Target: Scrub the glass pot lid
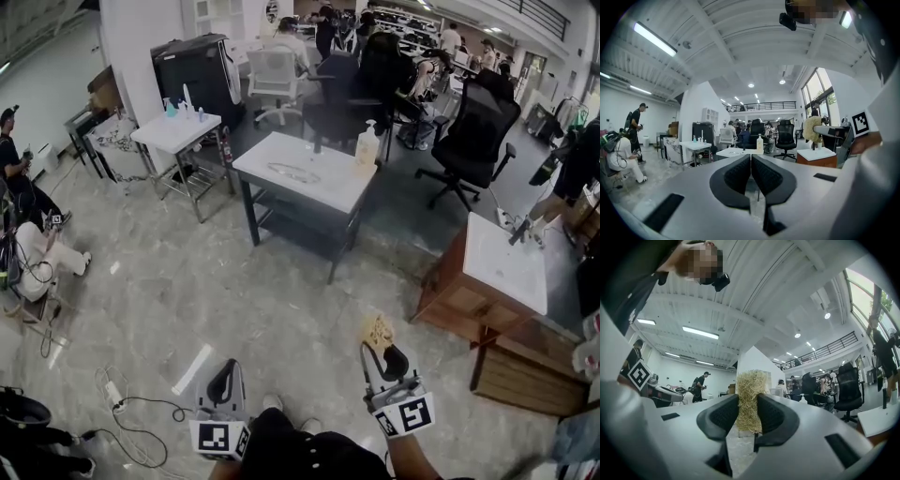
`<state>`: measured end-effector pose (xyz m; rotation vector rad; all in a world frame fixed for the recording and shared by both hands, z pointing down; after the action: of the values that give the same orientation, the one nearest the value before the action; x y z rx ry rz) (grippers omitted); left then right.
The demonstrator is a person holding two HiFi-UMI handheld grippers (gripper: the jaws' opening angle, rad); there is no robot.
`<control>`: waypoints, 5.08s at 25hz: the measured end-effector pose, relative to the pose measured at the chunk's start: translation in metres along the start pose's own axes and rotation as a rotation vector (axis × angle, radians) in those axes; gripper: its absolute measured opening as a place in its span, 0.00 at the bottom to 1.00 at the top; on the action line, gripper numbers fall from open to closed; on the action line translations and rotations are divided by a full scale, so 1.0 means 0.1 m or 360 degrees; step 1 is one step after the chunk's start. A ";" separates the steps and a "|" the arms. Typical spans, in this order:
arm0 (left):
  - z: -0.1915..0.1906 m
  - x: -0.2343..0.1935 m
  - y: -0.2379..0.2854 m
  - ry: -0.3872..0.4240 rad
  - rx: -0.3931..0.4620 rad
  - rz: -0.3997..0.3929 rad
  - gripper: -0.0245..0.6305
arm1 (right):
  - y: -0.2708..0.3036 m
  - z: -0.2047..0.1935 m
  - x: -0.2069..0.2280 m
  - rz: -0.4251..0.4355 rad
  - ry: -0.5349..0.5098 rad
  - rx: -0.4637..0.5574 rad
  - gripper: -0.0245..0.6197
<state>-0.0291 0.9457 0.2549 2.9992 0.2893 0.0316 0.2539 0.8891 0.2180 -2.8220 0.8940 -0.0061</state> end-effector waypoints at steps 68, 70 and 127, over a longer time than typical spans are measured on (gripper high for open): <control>0.43 -1.81 4.43 -0.0030 -0.0010 -0.0190 0.08 | 4.17 -0.94 1.73 -0.0103 -0.0083 -0.0123 0.25; 0.46 -1.82 4.61 -0.0042 -0.0022 -0.0174 0.08 | 4.30 -0.95 1.87 -0.0095 -0.0084 -0.0116 0.25; 0.62 -3.68 9.06 -0.0147 -0.0218 -0.0445 0.08 | 8.50 -1.90 3.45 -0.0105 -0.0174 -0.0255 0.25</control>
<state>-0.2171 -0.0149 0.3070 2.7872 0.6635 -0.1089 0.0404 -0.0233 0.2405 -2.9639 0.8106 0.2187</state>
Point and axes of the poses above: the fingertips, and each gripper's own axes: y forward along the fingers, x to its right, z out of its top, the point moved 4 cm from there along -y, backward along the fingers, and after that the axes turned 1 degree about -x, right-handed, at the moved point
